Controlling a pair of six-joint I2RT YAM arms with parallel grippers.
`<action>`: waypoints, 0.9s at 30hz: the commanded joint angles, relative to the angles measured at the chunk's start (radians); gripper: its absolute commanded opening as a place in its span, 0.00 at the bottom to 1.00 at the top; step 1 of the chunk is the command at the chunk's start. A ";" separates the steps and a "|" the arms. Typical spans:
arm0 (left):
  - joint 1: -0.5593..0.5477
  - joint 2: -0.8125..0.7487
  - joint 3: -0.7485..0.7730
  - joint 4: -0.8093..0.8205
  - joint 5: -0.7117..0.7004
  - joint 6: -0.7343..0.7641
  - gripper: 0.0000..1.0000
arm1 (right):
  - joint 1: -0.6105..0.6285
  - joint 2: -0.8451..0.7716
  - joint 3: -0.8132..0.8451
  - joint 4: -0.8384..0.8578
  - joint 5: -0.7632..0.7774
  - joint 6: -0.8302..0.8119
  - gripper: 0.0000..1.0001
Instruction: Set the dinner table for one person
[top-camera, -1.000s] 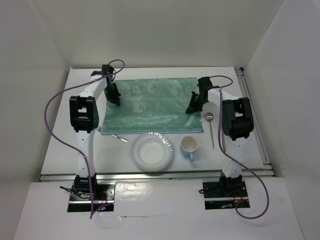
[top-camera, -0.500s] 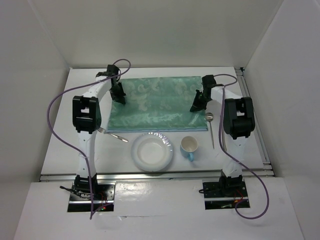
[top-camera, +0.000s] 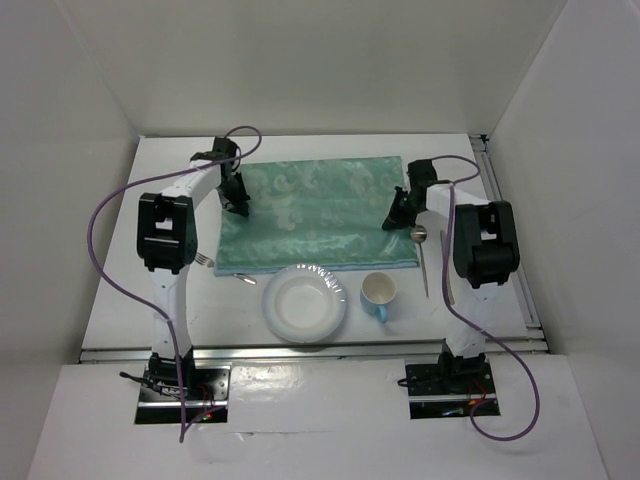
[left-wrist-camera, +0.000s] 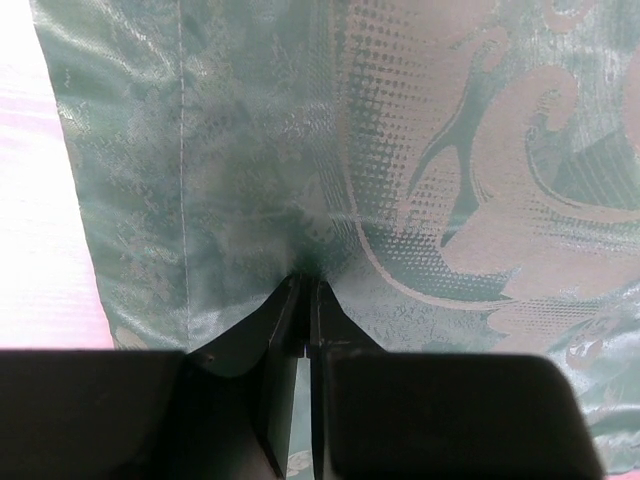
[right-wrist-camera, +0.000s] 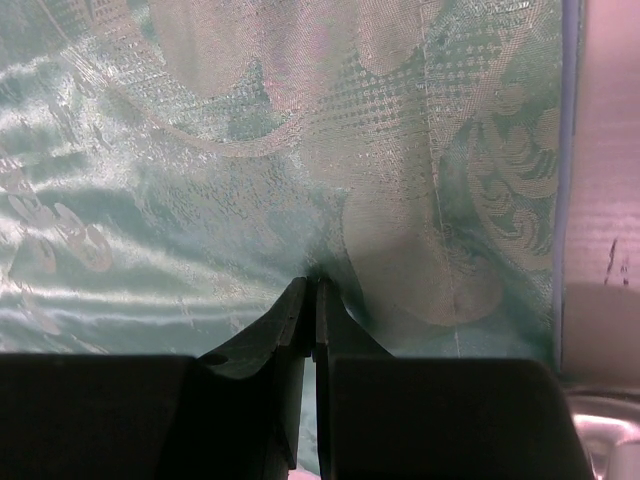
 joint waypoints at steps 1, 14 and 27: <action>-0.007 0.063 0.007 -0.112 -0.062 0.011 0.21 | -0.011 -0.020 -0.067 -0.116 0.082 -0.034 0.00; -0.007 -0.038 0.059 -0.170 -0.108 -0.007 0.36 | -0.011 -0.203 0.046 -0.189 0.040 -0.060 0.42; -0.016 -0.171 0.126 -0.208 -0.117 0.002 0.64 | -0.002 -0.667 -0.193 -0.370 0.087 0.024 0.78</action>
